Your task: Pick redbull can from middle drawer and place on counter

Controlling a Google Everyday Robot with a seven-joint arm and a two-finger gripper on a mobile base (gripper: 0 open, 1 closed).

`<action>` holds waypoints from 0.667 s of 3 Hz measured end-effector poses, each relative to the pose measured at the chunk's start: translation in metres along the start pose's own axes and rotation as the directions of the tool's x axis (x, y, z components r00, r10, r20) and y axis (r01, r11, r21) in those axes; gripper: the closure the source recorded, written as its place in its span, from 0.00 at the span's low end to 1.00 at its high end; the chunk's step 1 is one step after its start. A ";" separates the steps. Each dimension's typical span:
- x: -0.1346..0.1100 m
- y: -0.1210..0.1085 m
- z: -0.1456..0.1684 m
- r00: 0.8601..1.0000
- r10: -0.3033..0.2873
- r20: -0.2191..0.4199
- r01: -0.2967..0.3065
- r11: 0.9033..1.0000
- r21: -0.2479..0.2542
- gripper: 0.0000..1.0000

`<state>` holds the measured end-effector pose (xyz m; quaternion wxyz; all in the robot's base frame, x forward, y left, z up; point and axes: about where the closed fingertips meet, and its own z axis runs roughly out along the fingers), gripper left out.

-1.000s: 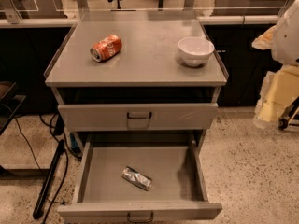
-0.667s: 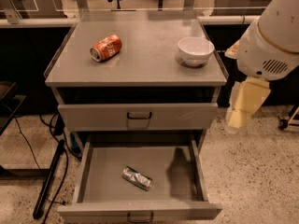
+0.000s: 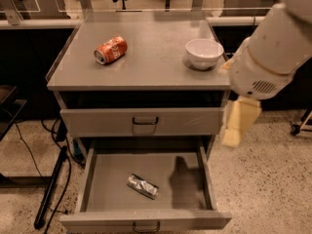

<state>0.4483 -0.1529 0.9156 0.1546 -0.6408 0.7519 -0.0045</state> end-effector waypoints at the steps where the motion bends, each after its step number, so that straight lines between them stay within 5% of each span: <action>1: -0.012 0.007 0.050 1.000 -0.012 0.005 0.012 0.999 -0.031 0.00; 2: -0.016 0.016 0.082 1.000 -0.003 0.021 0.005 0.997 -0.073 0.00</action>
Offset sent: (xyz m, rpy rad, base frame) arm 0.0058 0.0488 -0.1151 0.0634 0.1177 0.0276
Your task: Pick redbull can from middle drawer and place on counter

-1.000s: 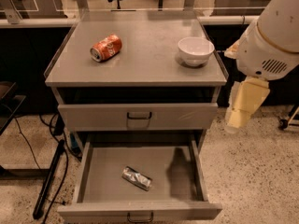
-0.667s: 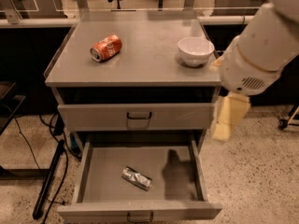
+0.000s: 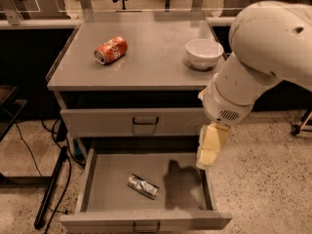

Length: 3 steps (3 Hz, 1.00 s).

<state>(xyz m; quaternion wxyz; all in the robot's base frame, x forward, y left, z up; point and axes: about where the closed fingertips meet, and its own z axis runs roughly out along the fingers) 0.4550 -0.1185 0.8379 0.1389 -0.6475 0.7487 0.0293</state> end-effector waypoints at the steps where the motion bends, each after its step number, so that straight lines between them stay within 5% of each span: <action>1: 0.000 0.001 0.004 1.000 0.001 0.002 -0.001 1.000 -0.005 0.00; 2: -0.008 0.005 0.029 0.999 0.013 0.042 -0.011 0.998 -0.055 0.00; 3: -0.035 -0.006 0.103 0.999 0.025 0.036 -0.022 0.995 -0.094 0.00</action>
Offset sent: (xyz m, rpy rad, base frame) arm 0.0028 0.0256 -0.0456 0.0960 0.0891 0.0107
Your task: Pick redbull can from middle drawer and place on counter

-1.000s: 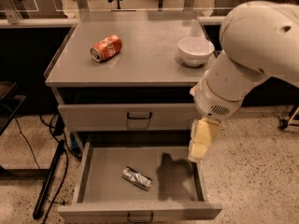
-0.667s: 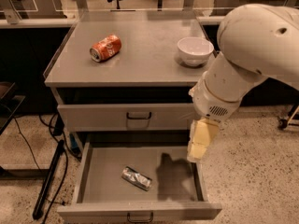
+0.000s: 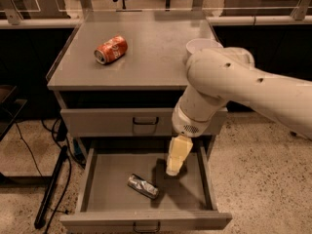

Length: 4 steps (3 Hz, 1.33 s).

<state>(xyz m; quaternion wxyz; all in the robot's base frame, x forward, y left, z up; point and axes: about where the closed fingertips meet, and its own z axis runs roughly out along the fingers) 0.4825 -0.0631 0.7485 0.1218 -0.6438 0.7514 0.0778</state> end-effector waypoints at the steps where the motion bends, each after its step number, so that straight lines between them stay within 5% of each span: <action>1: -0.001 -0.001 0.004 1.000 0.002 0.001 -0.002 1.000 -0.002 0.00; 2: 0.002 -0.009 0.027 0.998 0.064 0.021 -0.064 0.998 -0.011 0.00; 4: 0.022 -0.034 0.077 0.972 0.216 0.087 -0.219 0.975 0.025 0.00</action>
Offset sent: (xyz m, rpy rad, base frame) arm 0.0281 0.0061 -0.0684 0.0760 0.0640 -0.1598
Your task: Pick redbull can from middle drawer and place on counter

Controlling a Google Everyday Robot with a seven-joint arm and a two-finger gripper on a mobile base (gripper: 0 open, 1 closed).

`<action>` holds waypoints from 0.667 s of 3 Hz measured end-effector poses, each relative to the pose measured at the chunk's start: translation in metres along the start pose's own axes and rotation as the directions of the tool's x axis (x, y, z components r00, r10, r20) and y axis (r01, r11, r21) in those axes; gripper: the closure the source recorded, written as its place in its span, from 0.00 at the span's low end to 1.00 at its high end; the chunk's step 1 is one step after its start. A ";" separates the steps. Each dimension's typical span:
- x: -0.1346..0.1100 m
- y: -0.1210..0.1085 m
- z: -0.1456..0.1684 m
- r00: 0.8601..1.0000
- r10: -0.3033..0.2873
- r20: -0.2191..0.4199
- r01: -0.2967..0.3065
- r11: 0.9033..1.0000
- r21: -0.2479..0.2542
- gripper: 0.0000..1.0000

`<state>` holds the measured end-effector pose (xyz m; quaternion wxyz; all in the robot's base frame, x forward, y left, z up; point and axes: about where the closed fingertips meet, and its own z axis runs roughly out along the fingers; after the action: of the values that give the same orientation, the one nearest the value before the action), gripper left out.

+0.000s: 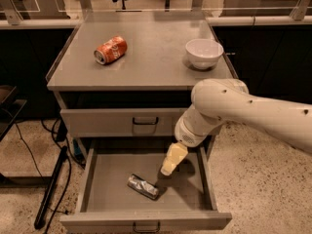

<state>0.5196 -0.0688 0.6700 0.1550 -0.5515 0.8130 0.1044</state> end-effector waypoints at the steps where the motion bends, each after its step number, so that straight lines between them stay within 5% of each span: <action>1: -0.002 -0.002 0.001 1.000 0.001 0.007 -0.001 1.000 0.006 0.00; 2: -0.001 0.006 0.022 1.000 0.008 0.011 -0.008 1.000 -0.027 0.00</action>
Offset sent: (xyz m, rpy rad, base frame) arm -0.0084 0.0263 -0.0523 0.0492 0.0712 0.0085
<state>0.5176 -0.0579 0.6503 0.1515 -0.5498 0.8128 0.1190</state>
